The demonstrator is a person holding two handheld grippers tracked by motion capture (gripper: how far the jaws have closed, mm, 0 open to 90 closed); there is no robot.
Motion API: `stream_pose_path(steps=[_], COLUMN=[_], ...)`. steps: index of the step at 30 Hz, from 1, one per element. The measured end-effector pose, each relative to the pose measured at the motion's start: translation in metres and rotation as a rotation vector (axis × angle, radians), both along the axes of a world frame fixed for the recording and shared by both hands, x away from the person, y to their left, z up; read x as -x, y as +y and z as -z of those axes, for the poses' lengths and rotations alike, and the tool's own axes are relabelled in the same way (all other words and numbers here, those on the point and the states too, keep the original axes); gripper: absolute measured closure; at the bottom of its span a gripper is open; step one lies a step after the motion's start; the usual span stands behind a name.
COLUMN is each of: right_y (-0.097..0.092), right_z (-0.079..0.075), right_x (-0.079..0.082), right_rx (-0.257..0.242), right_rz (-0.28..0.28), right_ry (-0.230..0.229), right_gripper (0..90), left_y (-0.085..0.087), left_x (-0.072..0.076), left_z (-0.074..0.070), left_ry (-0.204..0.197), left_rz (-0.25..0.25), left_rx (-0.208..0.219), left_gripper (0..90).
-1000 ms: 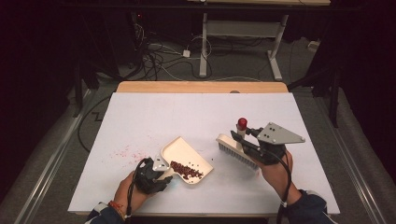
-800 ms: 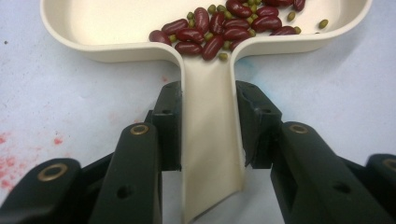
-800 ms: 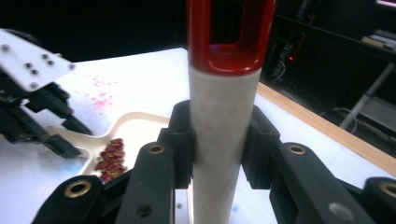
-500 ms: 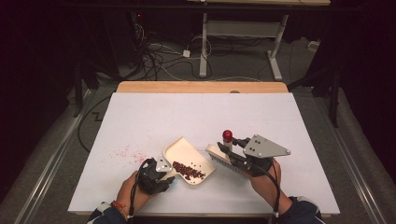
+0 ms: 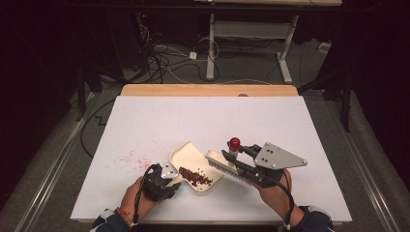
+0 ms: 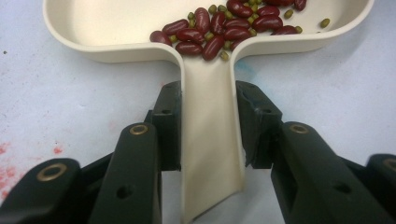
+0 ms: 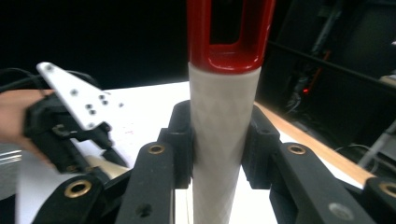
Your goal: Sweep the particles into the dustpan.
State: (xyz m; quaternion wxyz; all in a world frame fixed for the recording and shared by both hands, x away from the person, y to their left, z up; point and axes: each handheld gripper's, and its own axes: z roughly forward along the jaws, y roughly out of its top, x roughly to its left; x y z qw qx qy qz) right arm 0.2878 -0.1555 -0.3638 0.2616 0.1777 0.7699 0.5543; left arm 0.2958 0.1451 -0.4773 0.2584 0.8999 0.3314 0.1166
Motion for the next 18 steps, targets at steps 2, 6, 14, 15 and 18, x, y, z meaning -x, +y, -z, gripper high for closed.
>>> stream_pose_path(steps=[2,6,14,15,18], right_y=[0.0,0.014,0.043,0.049,0.055], right_z=[0.001,0.01,0.021,0.02,0.019], right_x=[-0.002,-0.018,-0.02,-0.017,-0.014], right_rx=[0.001,0.025,0.06,0.054,0.044], right_rz=[0.007,0.02,-0.012,-0.018,-0.032], right_ry=[-0.009,-0.031,0.001,0.002,0.024], right_gripper=[69.6,69.6,69.6,69.6,69.6], left_y=[0.0,0.0,-0.003,-0.004,-0.007], left_x=[0.0,-0.001,0.0,0.001,0.002], left_z=[0.0,0.0,0.002,0.002,0.002], left_ry=[-0.001,0.0,-0.01,-0.009,-0.015], left_rz=[0.0,-0.002,-0.05,-0.062,-0.085], left_rx=[-0.002,0.003,0.024,0.028,0.032], left_gripper=[62.8,62.8,62.3,62.2,62.1])
